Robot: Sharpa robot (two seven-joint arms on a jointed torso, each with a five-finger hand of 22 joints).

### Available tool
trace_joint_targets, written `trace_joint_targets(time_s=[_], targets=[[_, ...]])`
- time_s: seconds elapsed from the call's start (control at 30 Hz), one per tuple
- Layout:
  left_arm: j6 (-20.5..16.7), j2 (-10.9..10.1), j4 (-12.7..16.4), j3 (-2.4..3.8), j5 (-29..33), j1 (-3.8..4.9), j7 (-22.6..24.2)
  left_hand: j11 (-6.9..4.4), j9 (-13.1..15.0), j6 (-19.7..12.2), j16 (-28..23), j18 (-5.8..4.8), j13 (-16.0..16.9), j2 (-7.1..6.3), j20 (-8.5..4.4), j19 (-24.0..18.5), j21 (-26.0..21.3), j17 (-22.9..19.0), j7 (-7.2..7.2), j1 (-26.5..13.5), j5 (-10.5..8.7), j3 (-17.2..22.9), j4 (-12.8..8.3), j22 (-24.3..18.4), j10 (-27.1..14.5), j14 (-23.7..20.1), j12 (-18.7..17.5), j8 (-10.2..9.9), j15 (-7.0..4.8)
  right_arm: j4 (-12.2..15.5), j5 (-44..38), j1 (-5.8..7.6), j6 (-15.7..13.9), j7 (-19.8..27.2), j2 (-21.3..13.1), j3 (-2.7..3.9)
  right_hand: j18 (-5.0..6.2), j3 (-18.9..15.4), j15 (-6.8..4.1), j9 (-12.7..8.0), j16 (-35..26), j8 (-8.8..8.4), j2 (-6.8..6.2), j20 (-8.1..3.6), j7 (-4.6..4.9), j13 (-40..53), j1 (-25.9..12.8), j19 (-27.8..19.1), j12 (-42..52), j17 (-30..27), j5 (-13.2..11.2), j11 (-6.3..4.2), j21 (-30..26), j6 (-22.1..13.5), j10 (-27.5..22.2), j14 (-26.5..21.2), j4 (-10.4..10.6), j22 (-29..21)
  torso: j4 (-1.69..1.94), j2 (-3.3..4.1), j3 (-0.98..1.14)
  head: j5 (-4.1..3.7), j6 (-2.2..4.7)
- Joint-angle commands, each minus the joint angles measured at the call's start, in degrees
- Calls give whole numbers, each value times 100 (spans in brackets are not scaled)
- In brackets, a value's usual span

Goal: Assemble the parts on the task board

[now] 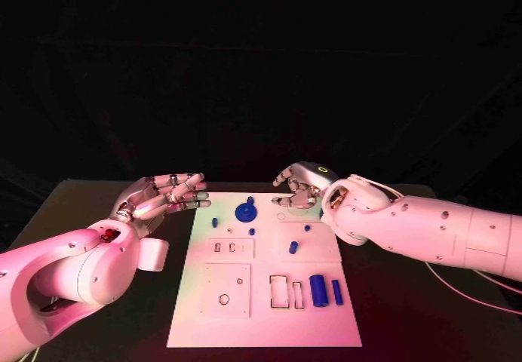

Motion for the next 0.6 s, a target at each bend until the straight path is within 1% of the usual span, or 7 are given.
trace_joint_targets(time_s=[0.03, 0.1, 0.17, 0.3, 0.37, 0.5, 0.6], targets=[[114, 28, -3, 4, -24, 8, 21, 22, -7, -2, -27, 73, -10, -1, 7, 35, 32, 10, 26, 47, -29, -28, 12, 0, 8, 14, -38, -35, 7, 185, 839, 25, 246, 545, -359, -1, -83, 36, -29, 4, 11, 18, 4, -2, -27, -6, 170, 350, -26, 942, -81, 11, -41, 69, -19, 463, -99, 1243, -49, -31, 13, -47, 0], [123, 38, -9, 3, -24, 7, 22, 22, -7, -2, -27, 73, -10, -1, 7, 35, 32, 10, 26, 47, -29, -28, 12, 0, 8, 14, -38, -35, 7, 259, 974, 31, 381, 696, -582, -2, -70, 65, -39, 7, -3, 35, 0, -9, -39, -12, 296, 314, -34, 917, -116, -2, -78, 130, -23, 456, -173, 1205, -66, -35, 20, -55, 3], [132, 49, -18, 3, -24, 7, 20, 21, -7, -2, -28, 73, -10, -1, 7, 34, 32, 10, 25, 48, -29, -29, 12, -1, 8, 14, -38, -35, 7, 301, 1070, 26, 498, 852, -781, -4, -64, 82, -46, 4, -8, 36, -18, -15, -44, -21, 393, 297, -46, 908, -141, -8, -97, 158, -28, 454, -234, 1187, -93, -42, 35, -70, 6], [149, 76, -42, 3, -24, 7, 20, 21, -7, -2, -28, 73, -10, -1, 7, 34, 32, 10, 25, 48, -29, -29, 12, -1, 8, 15, -39, -36, 8, 247, 1184, -29, 608, 1052, -1023, -10, -59, 75, -46, -12, -9, 10, -61, -19, -39, -58, 469, 283, -85, 910, -194, -5, -113, 147, -56, 454, -289, 1173, -120, -51, 56, -81, 2], [157, 88, -53, 3, -24, 7, 19, 21, -7, -2, -28, 73, -10, -1, 7, 34, 32, 10, 25, 48, -29, -29, 12, -1, 8, 15, -39, -36, 8, 186, 1217, -75, 624, 1099, -1081, -13, -56, 65, -44, -19, -13, -3, -73, -18, -35, -89, 476, 274, -117, 901, -206, -1, -124, 131, -82, 452, -295, 1164, -122, -52, 65, -80, 2], [171, 103, -66, 2, -24, 6, 14, 21, -7, -2, -28, 73, -10, -1, 7, 34, 32, 10, 25, 48, -29, -29, 12, -1, 8, 15, -39, -36, 8, 22, 1255, -183, 632, 1143, -1127, -16, -48, 42, -37, -34, -22, -33, -92, -15, -25, -137, 482, 252, -168, 885, -215, 8, -148, 92, -124, 447, -297, 1140, -112, -48, 79, -102, -6], [171, 107, -79, 1, -24, 6, 13, 21, -7, -2, -28, 73, -10, -1, 7, 34, 32, 10, 25, 48, -29, -29, 12, -1, 8, 15, -39, -36, 8, -153, 1299, -307, 634, 1164, -1114, -18, -40, 19, -30, -47, -35, -61, -102, -11, -14, -185, 485, 228, -218, 861, -216, 17, -174, 53, -166, 441, -293, 1115, -119, -51, 68, -84, -20]])
